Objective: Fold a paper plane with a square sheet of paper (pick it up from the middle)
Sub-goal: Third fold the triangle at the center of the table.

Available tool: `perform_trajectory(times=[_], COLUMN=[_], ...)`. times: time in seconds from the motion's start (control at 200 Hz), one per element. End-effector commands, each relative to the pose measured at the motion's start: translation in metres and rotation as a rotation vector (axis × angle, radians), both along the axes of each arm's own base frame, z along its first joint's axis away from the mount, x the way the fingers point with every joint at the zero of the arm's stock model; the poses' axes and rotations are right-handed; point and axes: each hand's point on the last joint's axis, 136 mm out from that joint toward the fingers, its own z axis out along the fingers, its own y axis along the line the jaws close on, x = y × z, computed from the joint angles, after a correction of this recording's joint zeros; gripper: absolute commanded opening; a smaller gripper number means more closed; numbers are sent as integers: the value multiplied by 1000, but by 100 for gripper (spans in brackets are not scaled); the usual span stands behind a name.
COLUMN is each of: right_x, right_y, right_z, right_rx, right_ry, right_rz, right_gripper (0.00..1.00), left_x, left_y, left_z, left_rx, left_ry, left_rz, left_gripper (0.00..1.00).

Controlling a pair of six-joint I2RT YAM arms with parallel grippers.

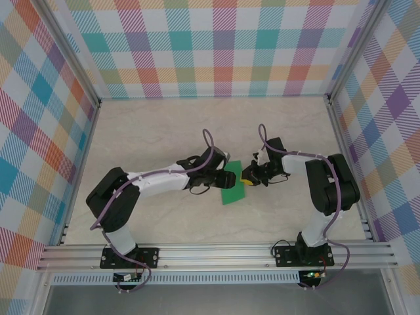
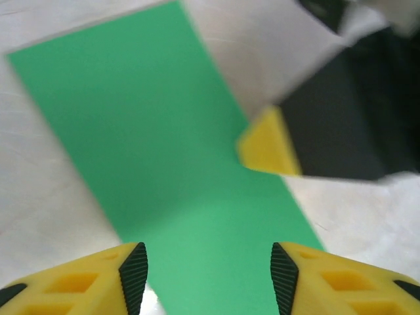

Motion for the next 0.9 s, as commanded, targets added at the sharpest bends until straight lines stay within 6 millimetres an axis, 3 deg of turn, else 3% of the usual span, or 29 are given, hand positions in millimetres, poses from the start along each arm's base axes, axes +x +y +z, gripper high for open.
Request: perform_trajectory(times=[0.0, 0.15, 0.545, 0.625, 0.9], right_x=[4, 5, 2, 1, -1], right_y=[4, 4, 3, 3, 0], right_z=[10, 10, 8, 7, 4], right_rx=[38, 42, 37, 33, 13], right_ry=[1, 4, 15, 14, 19], right_rz=[-1, -1, 7, 10, 10], right_gripper=[10, 11, 12, 12, 14], left_x=[-32, -52, -43, -44, -43], left_y=[-3, -16, -27, -30, -30], left_z=[-10, -22, -28, -25, -13], left_rx=[161, 322, 523, 517, 489], left_ry=[-118, -213, -378, -391, -417], left_rz=[-143, -226, -226, -230, -220], left_gripper=[58, 61, 60, 55, 22])
